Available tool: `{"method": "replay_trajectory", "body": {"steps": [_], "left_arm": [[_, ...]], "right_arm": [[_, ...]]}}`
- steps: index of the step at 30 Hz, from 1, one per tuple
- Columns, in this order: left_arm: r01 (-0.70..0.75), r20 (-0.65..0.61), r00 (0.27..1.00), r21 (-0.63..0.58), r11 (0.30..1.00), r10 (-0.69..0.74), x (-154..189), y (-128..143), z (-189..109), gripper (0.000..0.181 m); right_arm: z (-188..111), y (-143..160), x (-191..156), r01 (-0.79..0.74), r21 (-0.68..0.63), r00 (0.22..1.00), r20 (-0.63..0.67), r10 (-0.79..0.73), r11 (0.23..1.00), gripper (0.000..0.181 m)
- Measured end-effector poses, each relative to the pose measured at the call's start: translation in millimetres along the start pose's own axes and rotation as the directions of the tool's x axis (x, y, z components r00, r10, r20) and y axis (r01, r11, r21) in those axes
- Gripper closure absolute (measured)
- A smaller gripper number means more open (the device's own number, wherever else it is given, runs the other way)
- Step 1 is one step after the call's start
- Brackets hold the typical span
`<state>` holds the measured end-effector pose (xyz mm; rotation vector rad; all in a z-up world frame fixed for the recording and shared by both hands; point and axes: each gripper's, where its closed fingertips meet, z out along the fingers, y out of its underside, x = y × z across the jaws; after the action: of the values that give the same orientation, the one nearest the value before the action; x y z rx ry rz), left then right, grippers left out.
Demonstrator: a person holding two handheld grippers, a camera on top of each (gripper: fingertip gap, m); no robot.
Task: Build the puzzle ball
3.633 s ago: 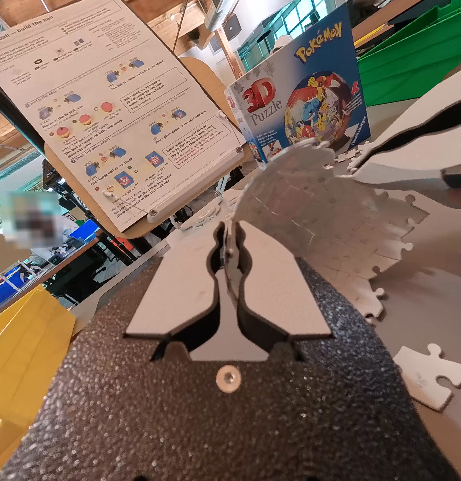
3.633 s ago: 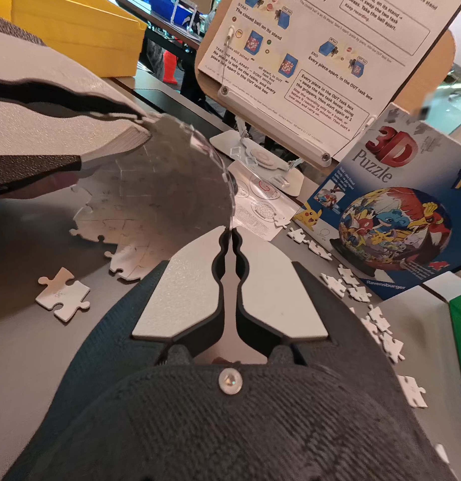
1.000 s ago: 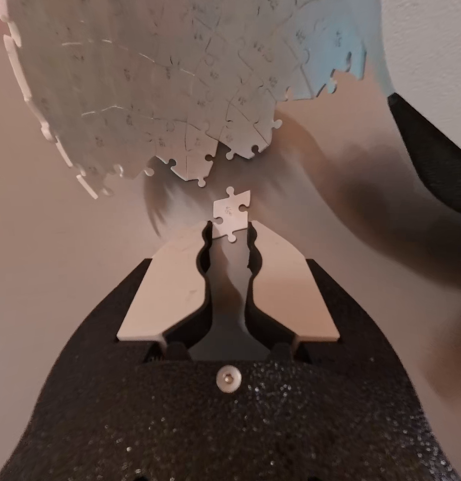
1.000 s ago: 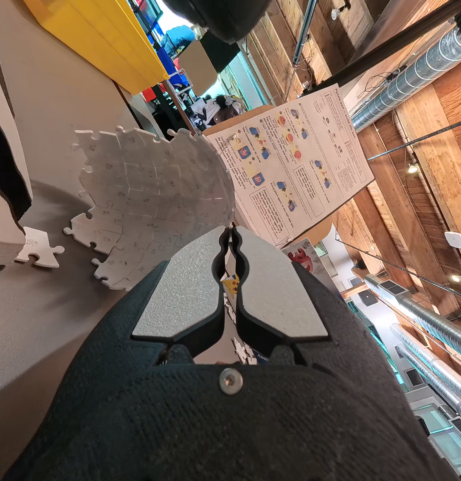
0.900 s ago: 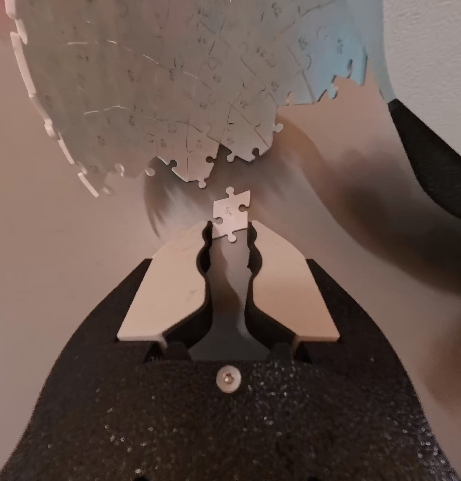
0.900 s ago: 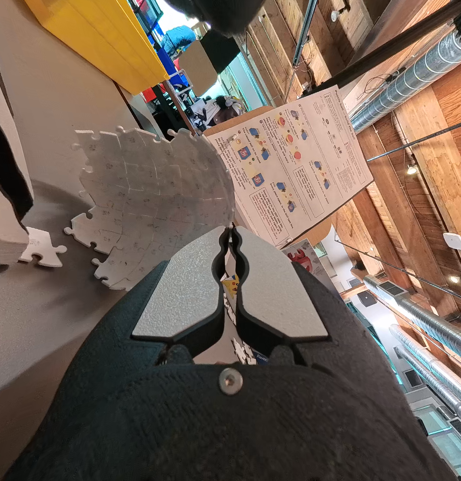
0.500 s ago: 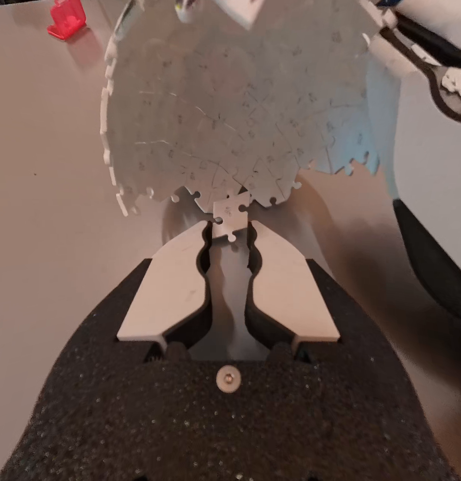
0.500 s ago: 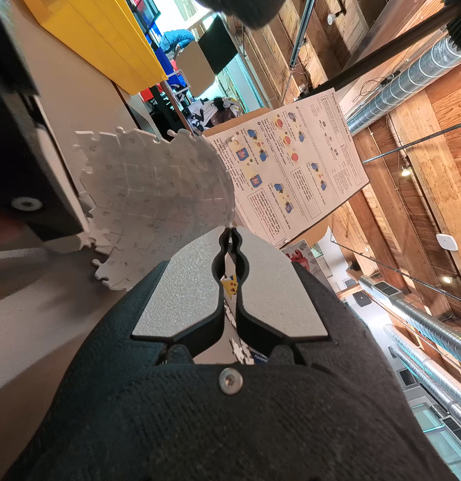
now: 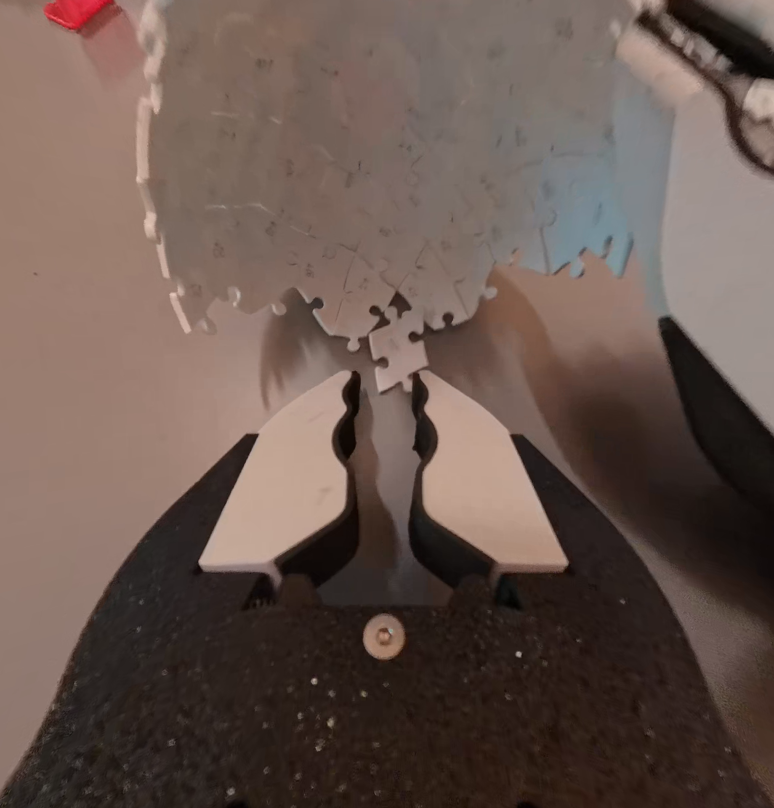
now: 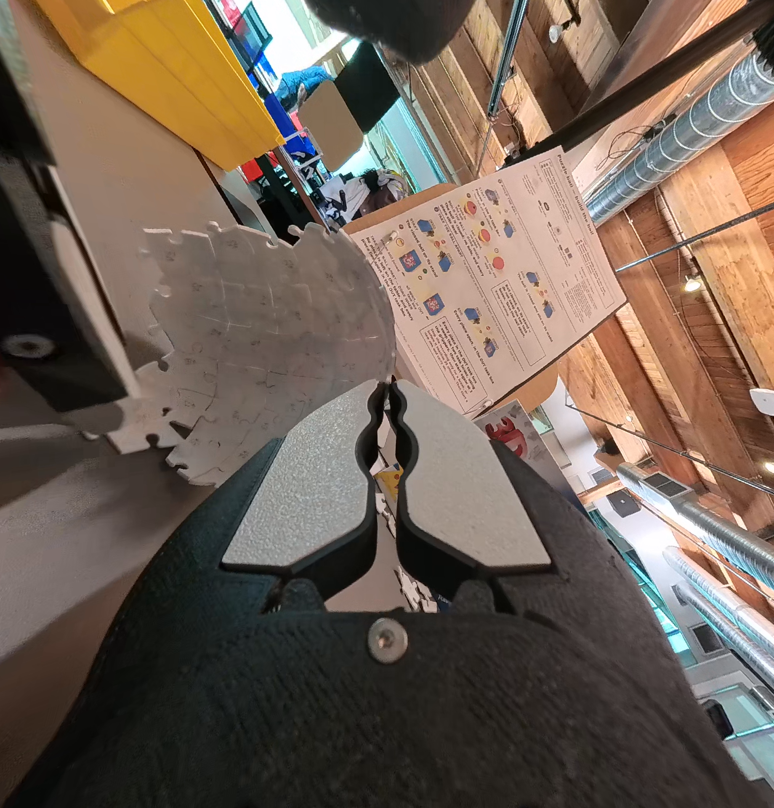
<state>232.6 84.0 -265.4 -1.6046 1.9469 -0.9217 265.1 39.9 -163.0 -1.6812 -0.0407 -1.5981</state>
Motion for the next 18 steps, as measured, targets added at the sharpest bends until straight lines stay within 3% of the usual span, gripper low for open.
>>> {"method": "replay_trajectory", "body": {"steps": [3,18], "left_arm": [[-0.082,0.017,0.996,-0.087,0.993,0.084,-5.8,14.3,-1.1,0.163],[-0.100,-0.014,0.995,-0.084,0.991,0.099,4.8,6.6,9.8,0.174]], "right_arm": [[-0.2,-0.5,0.1,-0.003,0.004,1.000,0.001,0.003,1.000,0.179],[-0.5,-2.4,-1.0,-0.010,0.017,1.000,0.003,0.010,1.000,0.179]]}}
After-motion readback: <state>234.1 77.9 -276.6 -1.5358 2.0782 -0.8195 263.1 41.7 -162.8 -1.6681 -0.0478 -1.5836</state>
